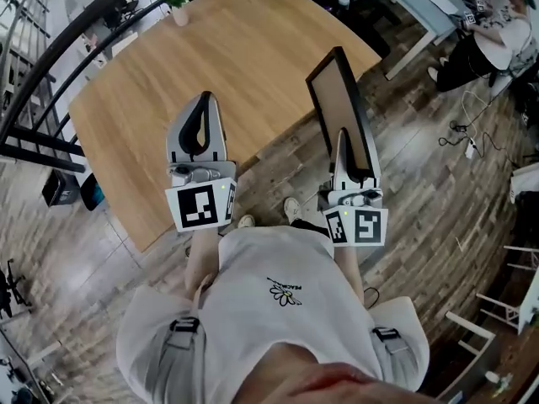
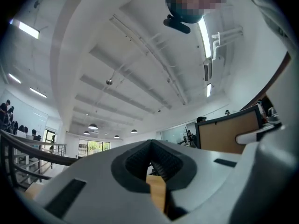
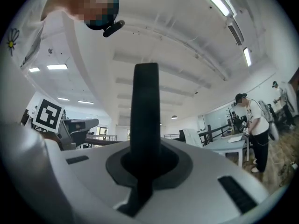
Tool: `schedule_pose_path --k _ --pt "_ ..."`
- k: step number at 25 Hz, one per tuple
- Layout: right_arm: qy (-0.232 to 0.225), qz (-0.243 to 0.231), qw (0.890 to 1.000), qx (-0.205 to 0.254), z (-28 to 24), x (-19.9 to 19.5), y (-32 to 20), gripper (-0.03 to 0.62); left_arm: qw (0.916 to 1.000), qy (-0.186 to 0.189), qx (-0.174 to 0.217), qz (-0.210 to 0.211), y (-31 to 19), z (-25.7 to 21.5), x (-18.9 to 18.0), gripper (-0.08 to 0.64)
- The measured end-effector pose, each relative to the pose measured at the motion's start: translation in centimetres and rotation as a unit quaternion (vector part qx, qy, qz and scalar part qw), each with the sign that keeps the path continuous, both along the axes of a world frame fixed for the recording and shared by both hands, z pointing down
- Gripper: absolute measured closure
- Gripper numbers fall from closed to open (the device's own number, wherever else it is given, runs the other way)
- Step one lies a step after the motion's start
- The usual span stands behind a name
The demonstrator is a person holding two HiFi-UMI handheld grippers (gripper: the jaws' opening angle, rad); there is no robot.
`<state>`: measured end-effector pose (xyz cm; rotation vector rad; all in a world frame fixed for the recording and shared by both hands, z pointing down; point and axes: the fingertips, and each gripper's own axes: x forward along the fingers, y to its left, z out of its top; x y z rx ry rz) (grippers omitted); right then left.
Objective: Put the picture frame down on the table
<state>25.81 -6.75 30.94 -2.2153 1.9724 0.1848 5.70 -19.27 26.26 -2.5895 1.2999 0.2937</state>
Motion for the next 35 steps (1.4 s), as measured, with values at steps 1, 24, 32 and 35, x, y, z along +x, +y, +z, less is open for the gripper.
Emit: schedule_pose_path --k 1,24,32,35 --pt "0.002 -0.008 1.000 0.004 -0.3 0.3 -0.7 0.577 1.0000 0.007 -0.003 -0.005 -0.4 0.0 0.0 0.545" --pt "0.149 -0.137 0.979 -0.006 -1.1 -5.8 -10.2 0.577 0.9894 0.007 -0.021 -0.144 -3.2 2.1 -6.7 0.545" --pt "0.239 -0.225 0.943 -0.045 2.2 -12.3 -16.3 0.576 0.9638 -0.004 -0.036 -0.264 -1.2 3.8 -14.9 0.545" --pt "0.272 -0.246 0.928 -0.060 5.3 -14.9 -18.3 0.576 0.9533 -0.003 -0.052 -0.298 0.1 5.7 -18.2 0.545"
